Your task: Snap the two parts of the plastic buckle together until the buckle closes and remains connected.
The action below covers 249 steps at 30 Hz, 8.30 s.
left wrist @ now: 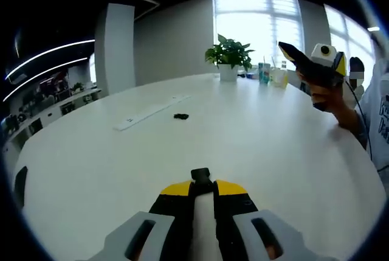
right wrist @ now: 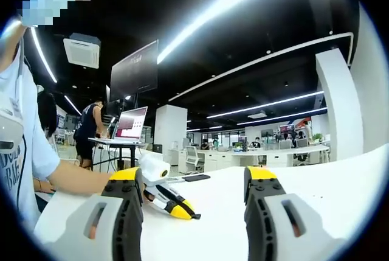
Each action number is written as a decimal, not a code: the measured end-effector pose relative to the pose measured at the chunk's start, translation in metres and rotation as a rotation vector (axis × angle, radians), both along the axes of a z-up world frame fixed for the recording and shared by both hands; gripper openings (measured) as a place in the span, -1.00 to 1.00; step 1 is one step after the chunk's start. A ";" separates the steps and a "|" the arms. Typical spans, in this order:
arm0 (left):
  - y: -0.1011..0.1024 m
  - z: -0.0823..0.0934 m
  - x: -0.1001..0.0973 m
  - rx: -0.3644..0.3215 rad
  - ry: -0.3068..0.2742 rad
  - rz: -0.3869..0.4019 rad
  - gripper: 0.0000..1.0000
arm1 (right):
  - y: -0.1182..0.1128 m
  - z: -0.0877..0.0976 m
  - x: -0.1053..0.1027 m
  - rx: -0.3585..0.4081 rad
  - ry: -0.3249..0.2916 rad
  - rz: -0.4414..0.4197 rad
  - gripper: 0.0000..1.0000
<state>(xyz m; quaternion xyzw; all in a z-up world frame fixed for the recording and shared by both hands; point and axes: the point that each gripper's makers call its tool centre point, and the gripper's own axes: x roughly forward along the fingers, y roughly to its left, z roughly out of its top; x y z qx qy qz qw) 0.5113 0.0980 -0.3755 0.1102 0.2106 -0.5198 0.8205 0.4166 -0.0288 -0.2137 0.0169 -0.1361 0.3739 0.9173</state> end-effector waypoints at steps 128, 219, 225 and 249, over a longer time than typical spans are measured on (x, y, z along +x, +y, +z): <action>0.011 -0.005 -0.052 -0.112 0.051 -0.013 -0.78 | -0.038 -0.155 0.204 -0.367 0.482 -0.377 -0.15; 0.011 -0.005 -0.056 -0.130 0.053 -0.033 -0.78 | -0.001 -0.149 0.183 -0.299 0.495 -0.142 -0.73; 0.011 -0.005 -0.056 -0.129 0.051 -0.034 -0.78 | -0.001 -0.140 0.169 -0.229 0.489 -0.121 -0.73; 0.011 -0.005 -0.054 -0.131 0.050 -0.035 -0.78 | 0.020 -0.141 0.110 -0.239 0.486 -0.026 -0.73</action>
